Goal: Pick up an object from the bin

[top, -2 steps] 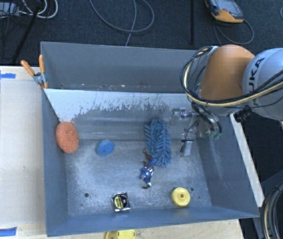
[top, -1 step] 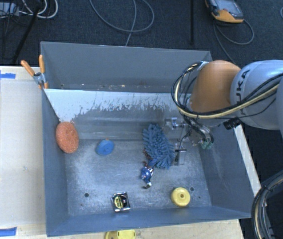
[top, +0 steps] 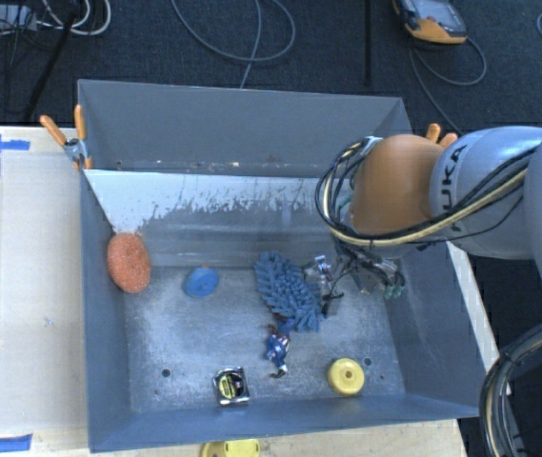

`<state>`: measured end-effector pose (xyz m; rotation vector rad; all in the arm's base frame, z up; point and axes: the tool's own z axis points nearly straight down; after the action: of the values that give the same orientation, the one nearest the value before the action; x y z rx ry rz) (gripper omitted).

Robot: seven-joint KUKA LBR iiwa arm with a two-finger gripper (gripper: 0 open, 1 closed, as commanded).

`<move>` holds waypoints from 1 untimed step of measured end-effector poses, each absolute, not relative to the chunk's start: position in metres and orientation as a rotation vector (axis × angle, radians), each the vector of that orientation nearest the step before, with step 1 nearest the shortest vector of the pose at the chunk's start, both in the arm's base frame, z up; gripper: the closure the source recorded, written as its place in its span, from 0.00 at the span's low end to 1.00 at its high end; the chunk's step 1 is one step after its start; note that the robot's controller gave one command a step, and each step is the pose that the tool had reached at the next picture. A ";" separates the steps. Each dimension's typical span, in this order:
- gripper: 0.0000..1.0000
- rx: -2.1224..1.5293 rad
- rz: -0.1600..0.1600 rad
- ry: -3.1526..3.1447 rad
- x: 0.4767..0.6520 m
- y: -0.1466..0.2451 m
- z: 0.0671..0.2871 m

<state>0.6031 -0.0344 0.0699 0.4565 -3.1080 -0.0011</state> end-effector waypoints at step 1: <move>1.00 0.457 -0.001 -3.108 0.603 -0.034 0.070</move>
Offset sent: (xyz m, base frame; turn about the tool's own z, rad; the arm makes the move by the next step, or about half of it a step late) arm -0.0122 0.0259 0.1100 0.0086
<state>0.6031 -0.0343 0.0699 0.4569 -3.1079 -0.0010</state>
